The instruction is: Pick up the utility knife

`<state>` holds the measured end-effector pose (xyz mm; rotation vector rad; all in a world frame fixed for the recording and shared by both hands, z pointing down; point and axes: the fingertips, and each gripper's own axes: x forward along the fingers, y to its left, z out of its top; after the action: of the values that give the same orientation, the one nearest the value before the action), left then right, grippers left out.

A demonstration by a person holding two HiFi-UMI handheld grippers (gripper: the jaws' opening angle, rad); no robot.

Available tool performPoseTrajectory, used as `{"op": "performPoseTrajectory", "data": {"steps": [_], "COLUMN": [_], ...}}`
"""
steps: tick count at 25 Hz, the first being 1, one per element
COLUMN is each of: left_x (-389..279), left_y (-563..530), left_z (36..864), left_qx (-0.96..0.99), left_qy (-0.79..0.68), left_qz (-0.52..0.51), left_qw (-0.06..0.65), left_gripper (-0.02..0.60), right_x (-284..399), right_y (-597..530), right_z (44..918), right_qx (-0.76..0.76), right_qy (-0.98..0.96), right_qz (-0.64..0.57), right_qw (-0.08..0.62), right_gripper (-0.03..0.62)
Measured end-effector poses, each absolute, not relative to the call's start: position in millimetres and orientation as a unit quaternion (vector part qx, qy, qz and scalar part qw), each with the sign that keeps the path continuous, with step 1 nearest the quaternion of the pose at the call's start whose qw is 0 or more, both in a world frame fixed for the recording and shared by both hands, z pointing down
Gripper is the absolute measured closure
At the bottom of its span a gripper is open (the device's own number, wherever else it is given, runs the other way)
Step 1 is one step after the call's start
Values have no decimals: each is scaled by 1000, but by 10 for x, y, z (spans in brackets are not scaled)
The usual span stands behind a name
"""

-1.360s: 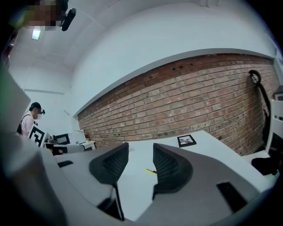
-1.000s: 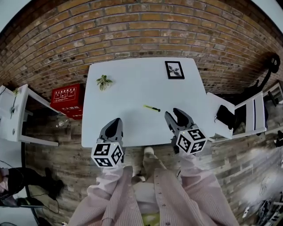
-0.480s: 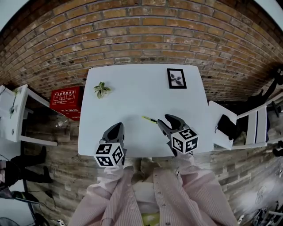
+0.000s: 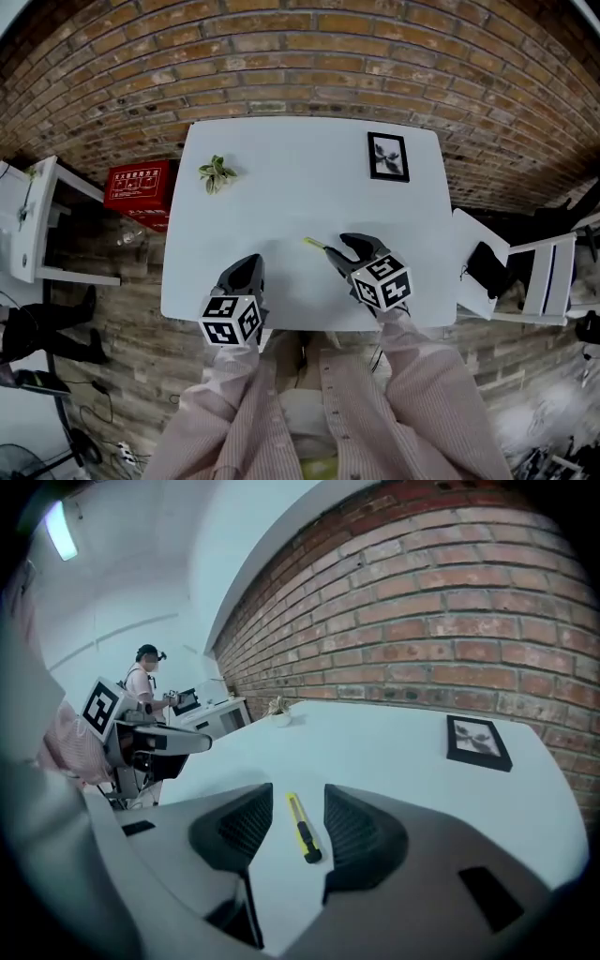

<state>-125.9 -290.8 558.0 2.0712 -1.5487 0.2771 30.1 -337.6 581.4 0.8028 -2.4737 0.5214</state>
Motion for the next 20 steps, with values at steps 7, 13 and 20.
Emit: {"op": "performPoseTrajectory", "data": {"steps": [7, 13, 20], "left_x": [-1233, -1192, -1156], "left_y": [-2942, -3003, -3049], "left_z": [5803, 5943, 5976], "left_qx": [768, 771, 777], "left_qy": [-558, -544, -534], "left_qz": [125, 137, 139], "left_qw": [289, 300, 305], "left_gripper": [589, 590, 589], "right_x": [139, 94, 83], "right_y": [-3379, -3370, -3321], "right_z": [6084, 6280, 6424], "right_qx": [251, 235, 223], "right_qy": [-901, -892, -880], "right_qz": [193, 190, 174], "right_qw": [297, 335, 380], "right_gripper": [421, 430, 459]}}
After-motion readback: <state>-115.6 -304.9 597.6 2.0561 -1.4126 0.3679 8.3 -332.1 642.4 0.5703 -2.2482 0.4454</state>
